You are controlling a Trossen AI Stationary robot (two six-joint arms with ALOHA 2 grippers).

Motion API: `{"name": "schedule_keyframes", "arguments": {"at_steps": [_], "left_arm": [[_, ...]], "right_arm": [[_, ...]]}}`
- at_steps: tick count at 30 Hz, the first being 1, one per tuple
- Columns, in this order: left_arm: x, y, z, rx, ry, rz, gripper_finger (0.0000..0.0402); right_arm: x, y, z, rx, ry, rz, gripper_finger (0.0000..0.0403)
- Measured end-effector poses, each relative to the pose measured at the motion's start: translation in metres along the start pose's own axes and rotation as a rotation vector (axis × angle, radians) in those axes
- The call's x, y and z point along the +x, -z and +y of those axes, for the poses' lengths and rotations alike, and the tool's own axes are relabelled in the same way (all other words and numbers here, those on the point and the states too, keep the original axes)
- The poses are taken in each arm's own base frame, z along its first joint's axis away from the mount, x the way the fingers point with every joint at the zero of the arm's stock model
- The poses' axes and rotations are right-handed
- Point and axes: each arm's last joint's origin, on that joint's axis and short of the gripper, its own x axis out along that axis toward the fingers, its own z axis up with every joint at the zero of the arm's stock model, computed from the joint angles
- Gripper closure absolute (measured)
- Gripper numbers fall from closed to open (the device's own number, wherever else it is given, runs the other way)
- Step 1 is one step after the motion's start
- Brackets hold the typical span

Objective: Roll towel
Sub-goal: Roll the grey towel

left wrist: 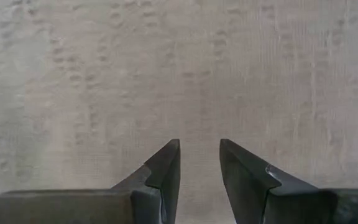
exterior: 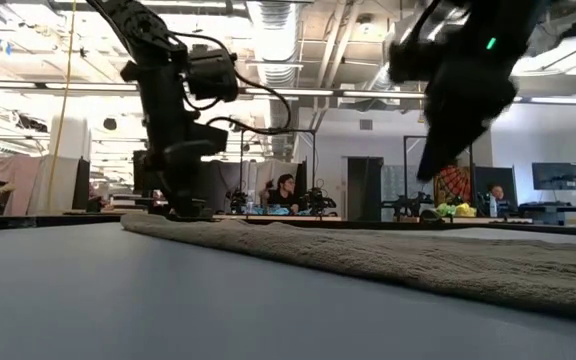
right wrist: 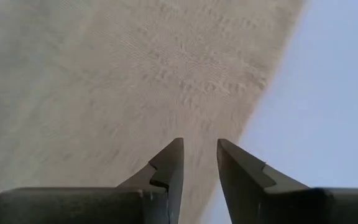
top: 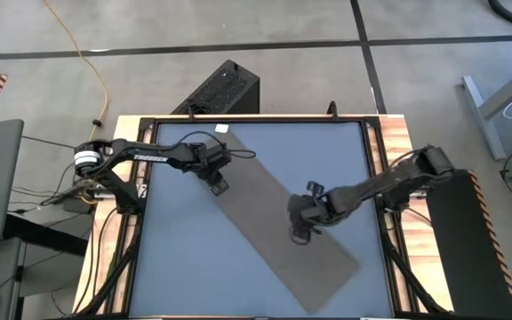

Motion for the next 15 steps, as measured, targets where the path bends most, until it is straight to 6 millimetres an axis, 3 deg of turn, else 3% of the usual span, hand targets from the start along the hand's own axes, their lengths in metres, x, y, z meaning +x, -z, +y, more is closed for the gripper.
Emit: {"name": "schedule_keyframes", "arguments": {"at_steps": [5, 8, 11, 15], "left_arm": [[0.017, -0.001, 0.000, -0.005, -0.020, 0.024, 0.0299], [0.026, 0.000, 0.001, -0.009, -0.029, 0.050, 0.0299], [0.032, 0.000, 0.002, -0.014, -0.032, 0.069, 0.0299], [0.034, -0.003, 0.004, -0.032, -0.029, 0.047, 0.0299]], "right_arm": [[0.045, 0.003, 0.008, -0.026, 0.010, 0.095, 0.0281], [0.061, 0.007, 0.012, -0.002, -0.009, 0.149, 0.0281], [0.067, 0.013, 0.019, 0.064, -0.023, 0.191, 0.0281], [0.060, 0.022, 0.035, 0.191, -0.071, 0.226, 0.0281]]}}
